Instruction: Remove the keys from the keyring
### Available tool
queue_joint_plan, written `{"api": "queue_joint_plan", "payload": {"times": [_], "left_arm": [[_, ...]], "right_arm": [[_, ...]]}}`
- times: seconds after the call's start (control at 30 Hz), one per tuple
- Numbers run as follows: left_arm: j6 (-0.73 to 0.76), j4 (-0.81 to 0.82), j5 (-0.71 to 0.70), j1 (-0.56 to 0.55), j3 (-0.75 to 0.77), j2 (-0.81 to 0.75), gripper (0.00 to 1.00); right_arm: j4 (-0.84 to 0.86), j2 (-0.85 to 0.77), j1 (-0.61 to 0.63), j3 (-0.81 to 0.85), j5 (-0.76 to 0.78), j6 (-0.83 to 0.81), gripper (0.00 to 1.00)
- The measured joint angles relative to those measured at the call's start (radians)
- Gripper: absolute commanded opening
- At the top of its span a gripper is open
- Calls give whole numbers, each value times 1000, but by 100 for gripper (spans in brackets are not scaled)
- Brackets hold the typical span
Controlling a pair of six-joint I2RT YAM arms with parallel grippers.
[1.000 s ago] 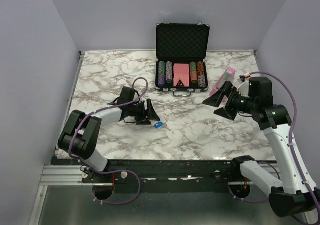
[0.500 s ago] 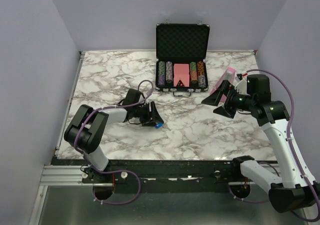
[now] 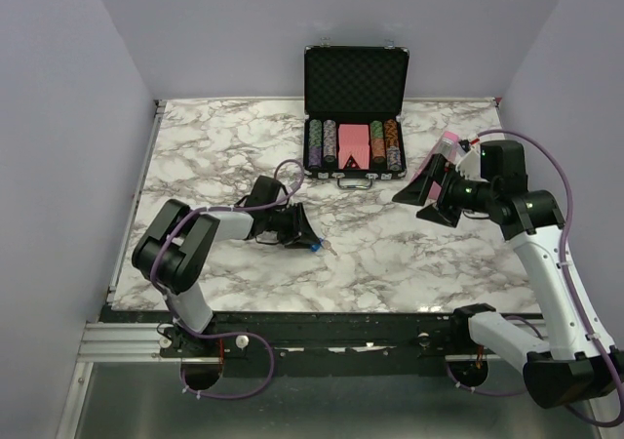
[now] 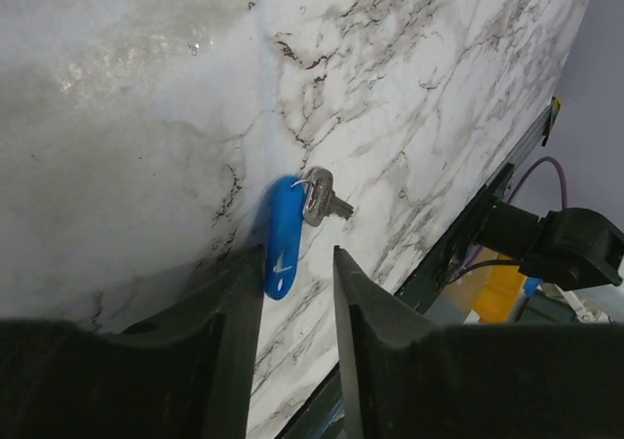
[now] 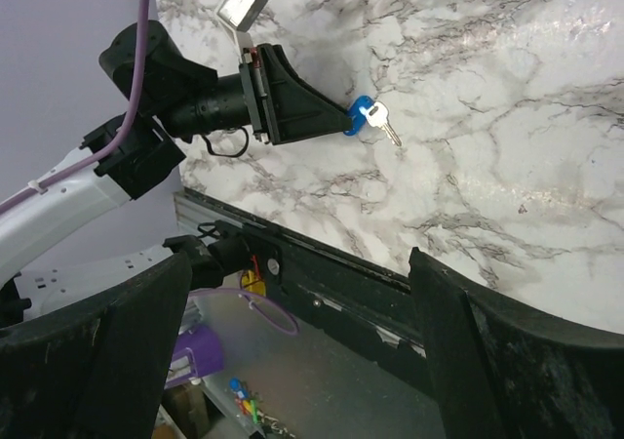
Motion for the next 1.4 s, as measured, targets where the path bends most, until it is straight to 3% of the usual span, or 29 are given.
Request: {"api": "queue_joint_plan", "payload": {"times": [0.2, 0.6, 0.9, 1.4], "left_arm": [[-11, 1, -3, -13, 8, 29, 0], [-8, -82, -4, -39, 97, 14, 0], [48, -369, -55, -85, 276, -114, 0], [50, -822, -197, -177, 614, -307, 0]], "right_arm": [[-16, 9, 0, 16, -2, -27, 100], [-10, 14, 0, 18, -45, -48, 100], [167, -75, 0, -39, -123, 43, 100], [522, -114, 0, -142, -224, 347, 96]]}}
